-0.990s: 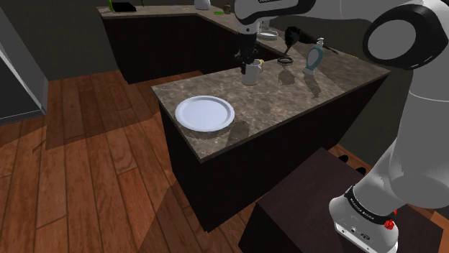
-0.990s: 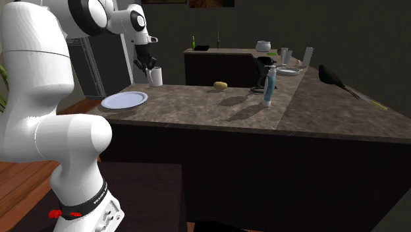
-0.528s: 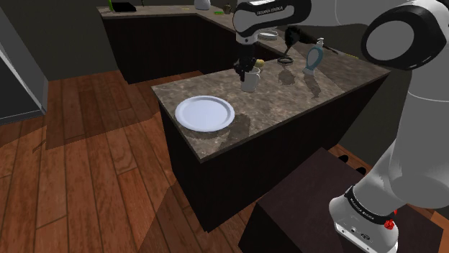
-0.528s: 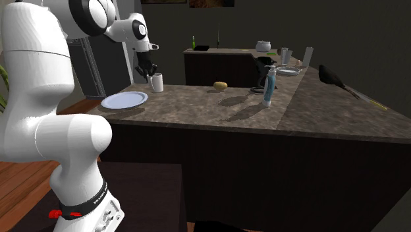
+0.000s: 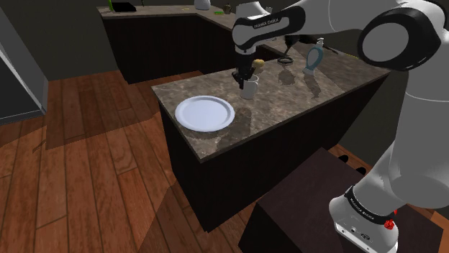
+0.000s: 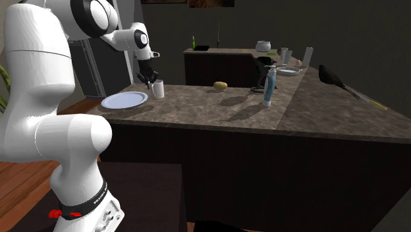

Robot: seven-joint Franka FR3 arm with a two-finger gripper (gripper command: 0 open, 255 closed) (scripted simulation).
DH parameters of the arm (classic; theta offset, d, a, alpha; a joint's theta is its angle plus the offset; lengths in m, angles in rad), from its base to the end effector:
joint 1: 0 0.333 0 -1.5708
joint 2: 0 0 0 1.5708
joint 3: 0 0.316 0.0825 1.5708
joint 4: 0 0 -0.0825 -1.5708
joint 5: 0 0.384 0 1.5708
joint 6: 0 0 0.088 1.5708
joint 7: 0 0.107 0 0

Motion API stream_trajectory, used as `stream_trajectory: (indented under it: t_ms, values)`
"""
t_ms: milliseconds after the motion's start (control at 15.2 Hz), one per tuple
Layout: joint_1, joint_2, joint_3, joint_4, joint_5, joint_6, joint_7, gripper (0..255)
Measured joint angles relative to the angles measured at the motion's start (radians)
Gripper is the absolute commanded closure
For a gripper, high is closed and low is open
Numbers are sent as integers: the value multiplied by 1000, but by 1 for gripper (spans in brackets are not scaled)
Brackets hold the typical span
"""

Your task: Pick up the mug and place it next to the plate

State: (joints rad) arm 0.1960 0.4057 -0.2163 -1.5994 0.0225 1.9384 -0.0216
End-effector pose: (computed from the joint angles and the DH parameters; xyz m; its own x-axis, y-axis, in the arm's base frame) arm 0.6638 0.0048 0.3967 0.9983 0.0053 -0.0587 0.0091 -0.9980 0.0630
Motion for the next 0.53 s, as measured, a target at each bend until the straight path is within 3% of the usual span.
stream_trajectory:
  t_ms: [528]
  values:
    - [0,31,4,-49,6,79,1,255]
